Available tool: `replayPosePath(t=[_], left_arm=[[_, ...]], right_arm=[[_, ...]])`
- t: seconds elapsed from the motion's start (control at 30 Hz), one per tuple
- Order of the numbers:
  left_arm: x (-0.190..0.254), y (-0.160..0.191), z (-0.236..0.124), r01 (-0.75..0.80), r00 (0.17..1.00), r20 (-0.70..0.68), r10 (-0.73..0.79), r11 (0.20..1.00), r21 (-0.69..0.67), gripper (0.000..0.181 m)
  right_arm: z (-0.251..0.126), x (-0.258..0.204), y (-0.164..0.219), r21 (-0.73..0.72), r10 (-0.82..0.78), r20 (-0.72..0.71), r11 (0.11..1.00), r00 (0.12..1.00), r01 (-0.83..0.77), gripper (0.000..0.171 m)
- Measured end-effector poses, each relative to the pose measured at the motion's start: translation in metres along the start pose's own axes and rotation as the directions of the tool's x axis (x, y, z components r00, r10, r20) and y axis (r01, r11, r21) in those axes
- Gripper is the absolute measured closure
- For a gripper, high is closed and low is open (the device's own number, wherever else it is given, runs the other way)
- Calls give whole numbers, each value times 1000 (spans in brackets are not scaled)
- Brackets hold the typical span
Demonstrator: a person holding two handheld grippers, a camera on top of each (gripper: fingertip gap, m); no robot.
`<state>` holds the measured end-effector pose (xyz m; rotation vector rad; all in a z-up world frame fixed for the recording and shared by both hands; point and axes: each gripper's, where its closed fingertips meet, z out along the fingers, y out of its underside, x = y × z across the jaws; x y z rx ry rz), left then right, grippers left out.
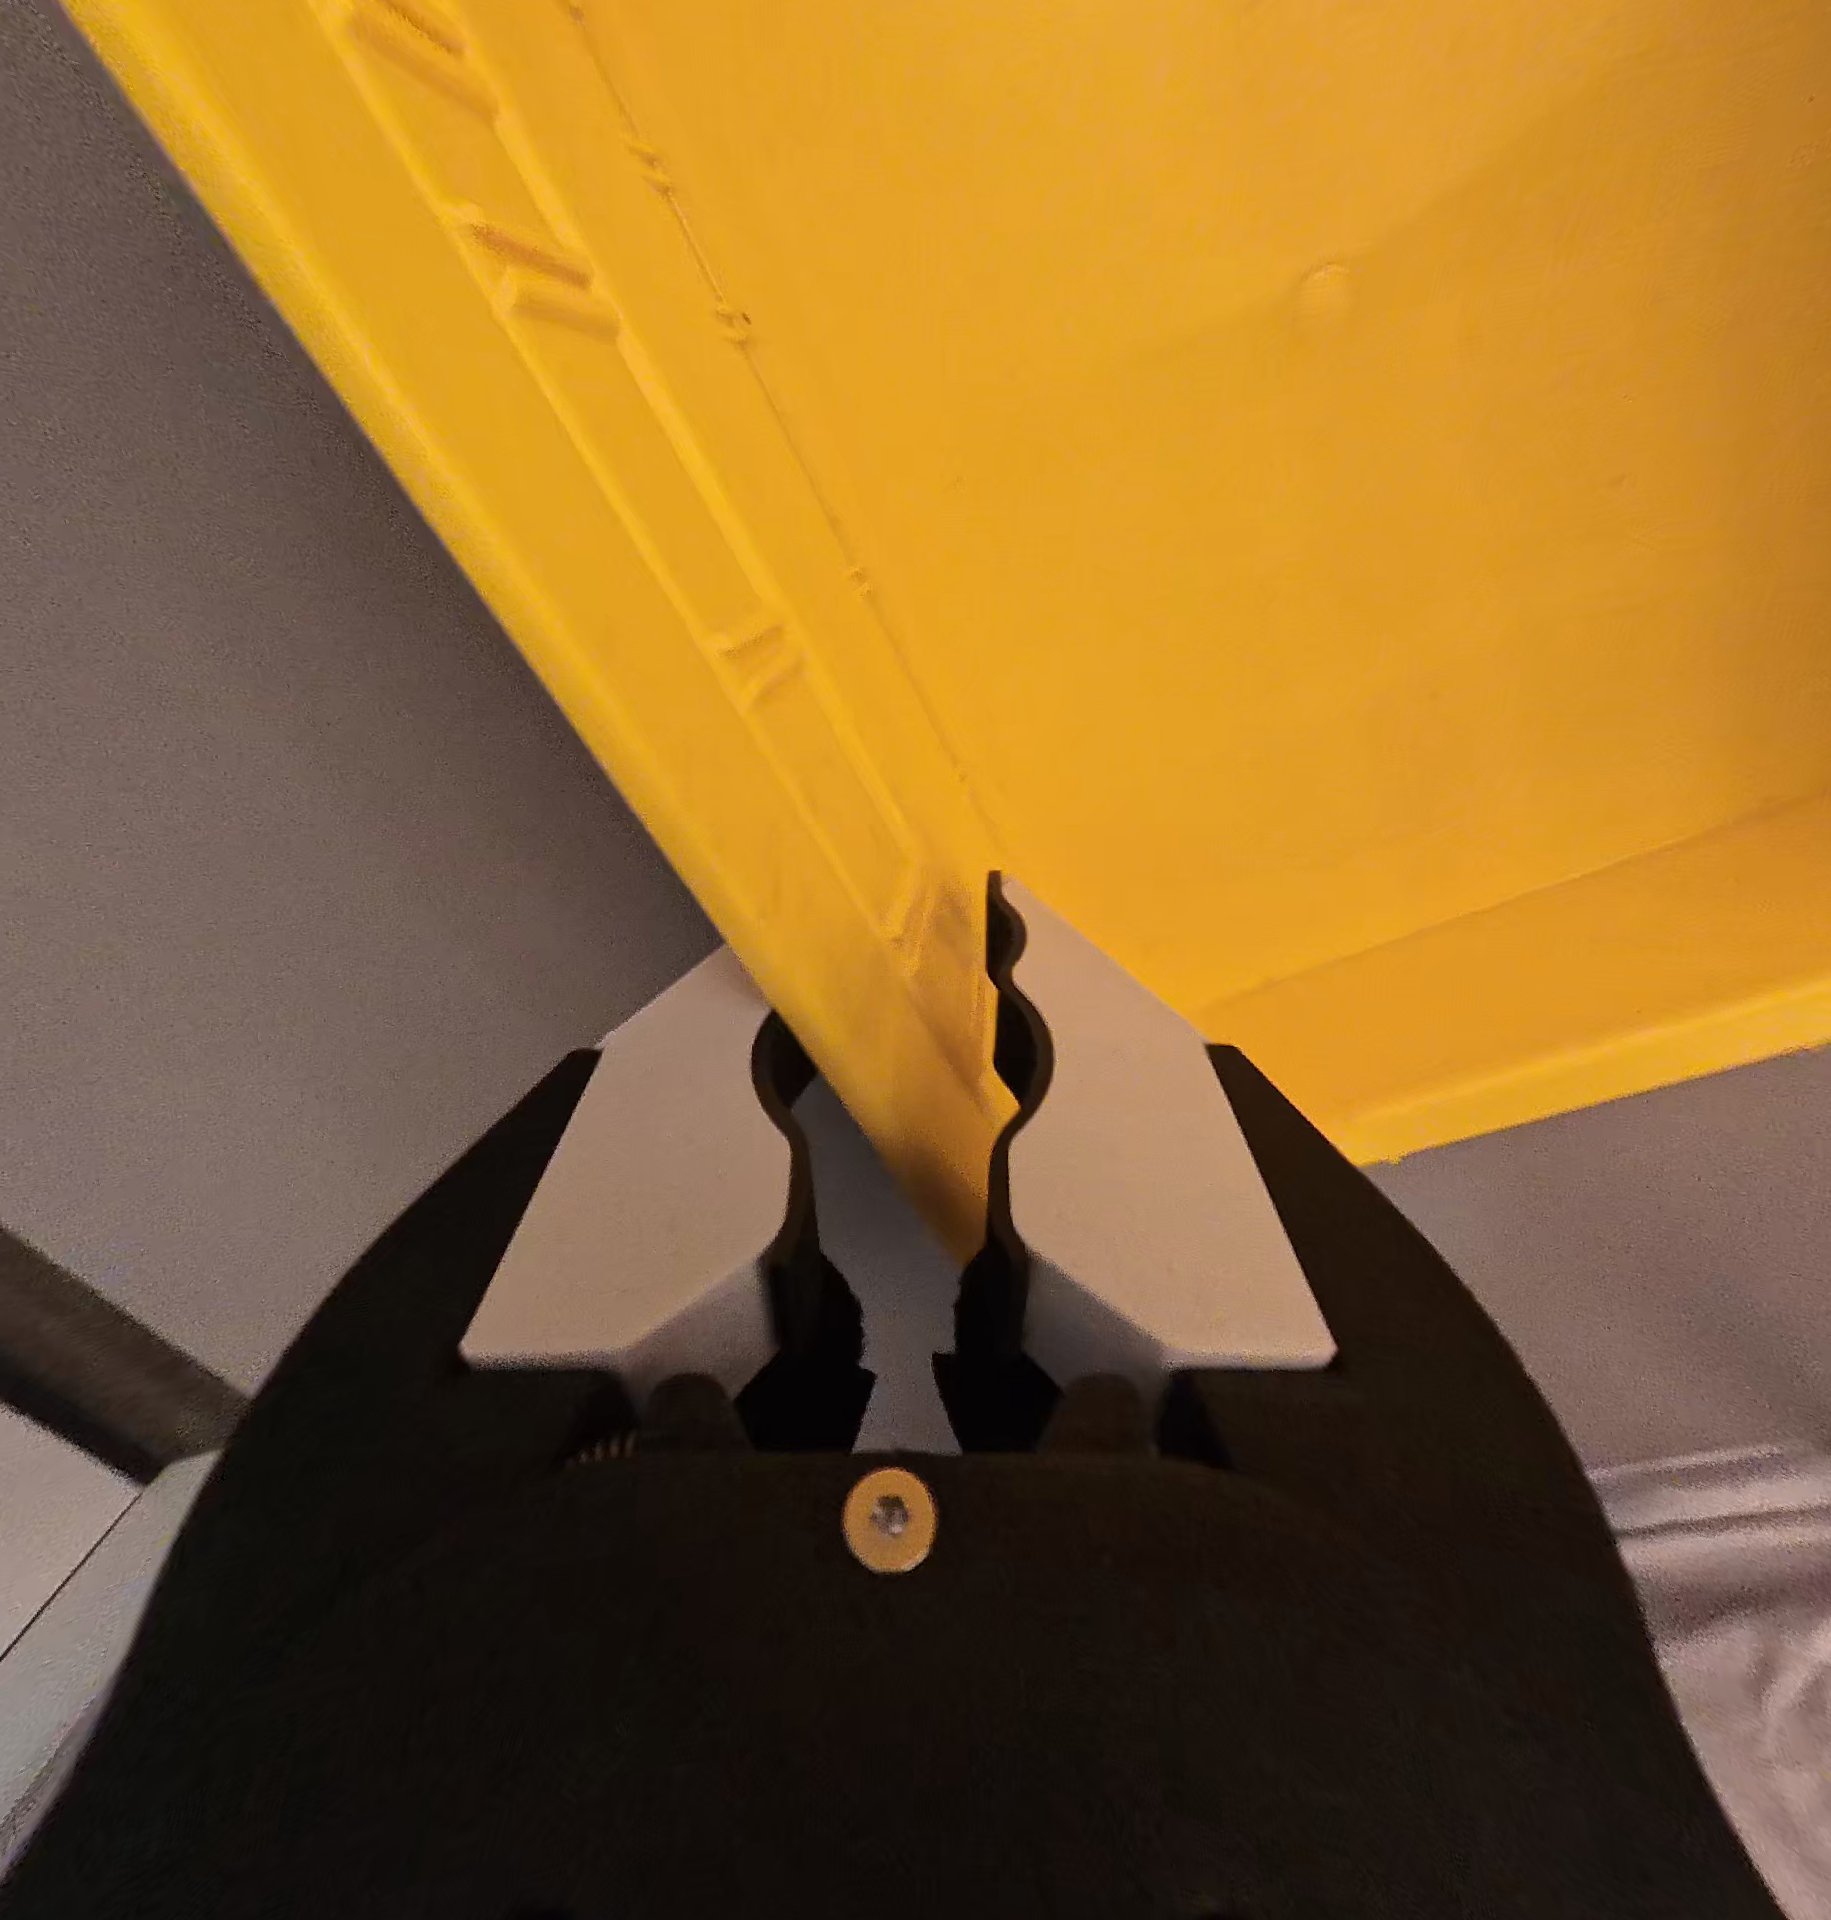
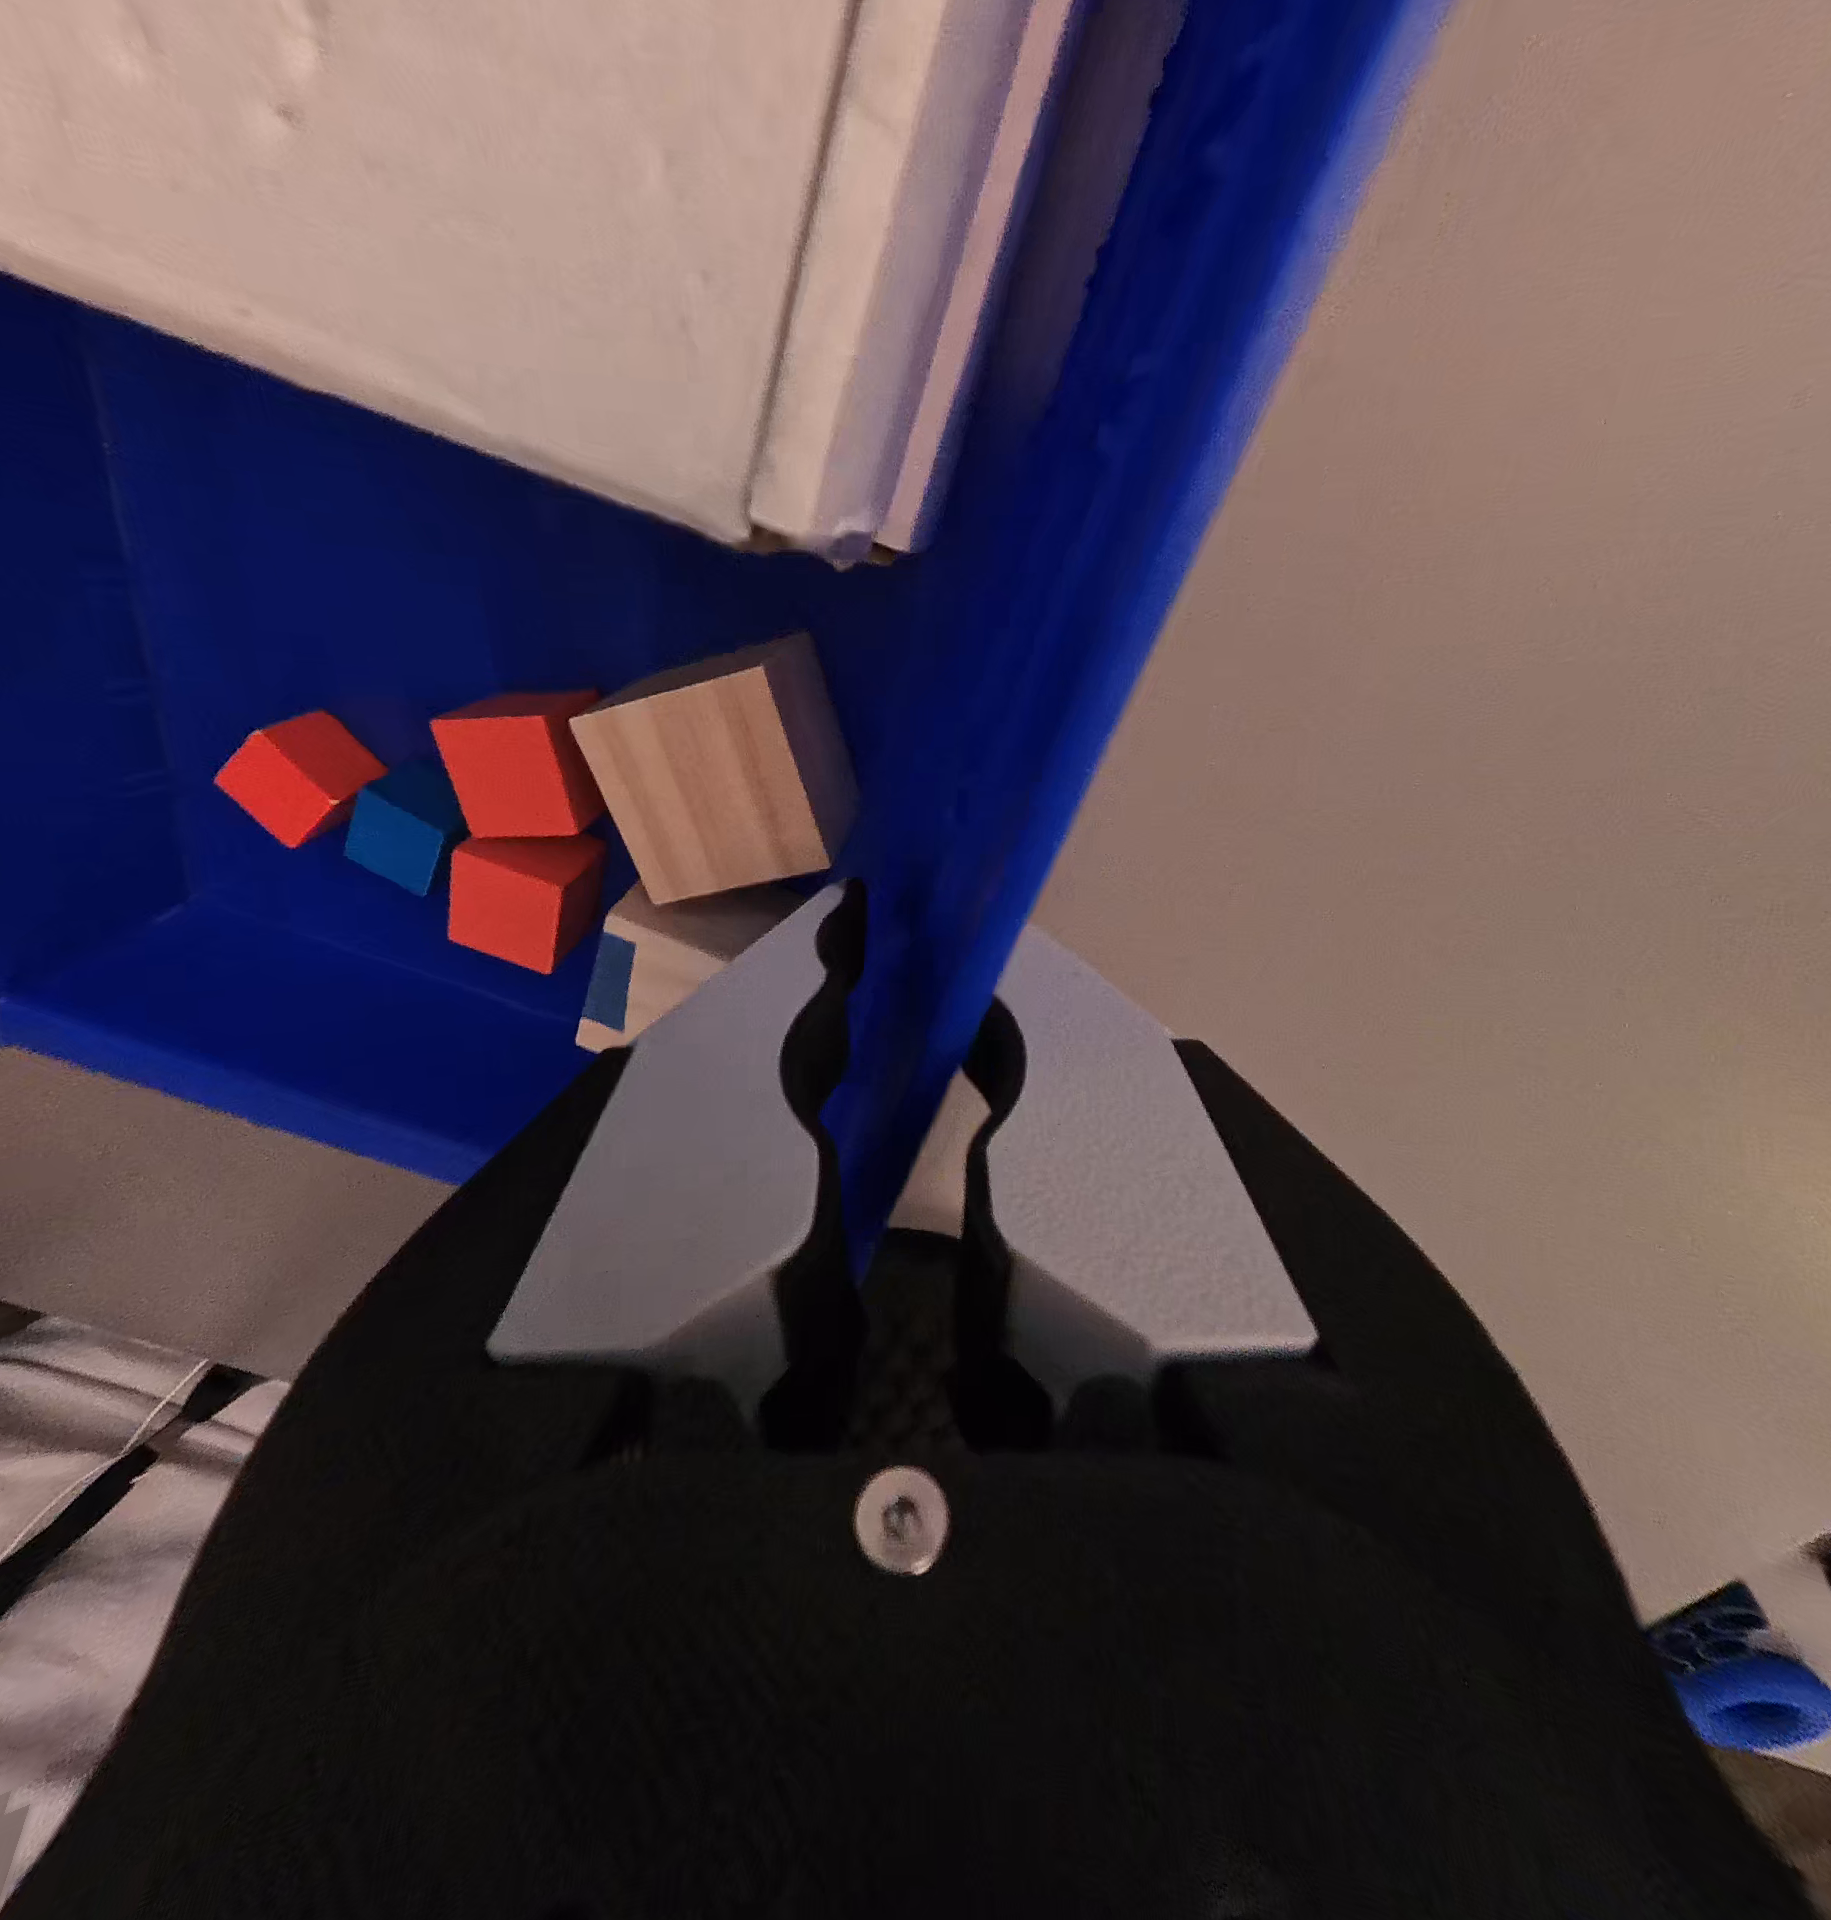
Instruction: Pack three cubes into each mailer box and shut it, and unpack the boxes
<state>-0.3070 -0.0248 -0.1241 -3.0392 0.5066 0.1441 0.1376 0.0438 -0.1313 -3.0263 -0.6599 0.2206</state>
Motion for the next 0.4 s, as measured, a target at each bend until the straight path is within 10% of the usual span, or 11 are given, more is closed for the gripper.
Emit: replayPosePath(t=[0.23, 0.4], left_arm=[[-31, -14, -47, 126, 992, -3, -130, 955, 267, 138], [-44, -28, -97, 141, 984, 26, -177, 856, 498, 146]], right_arm=[[-96, -34, -25, 408, -17, -155, 910, 988, 80, 143], [-148, -210, -66, 802, -559, -114, 436, 822, 408, 138]])
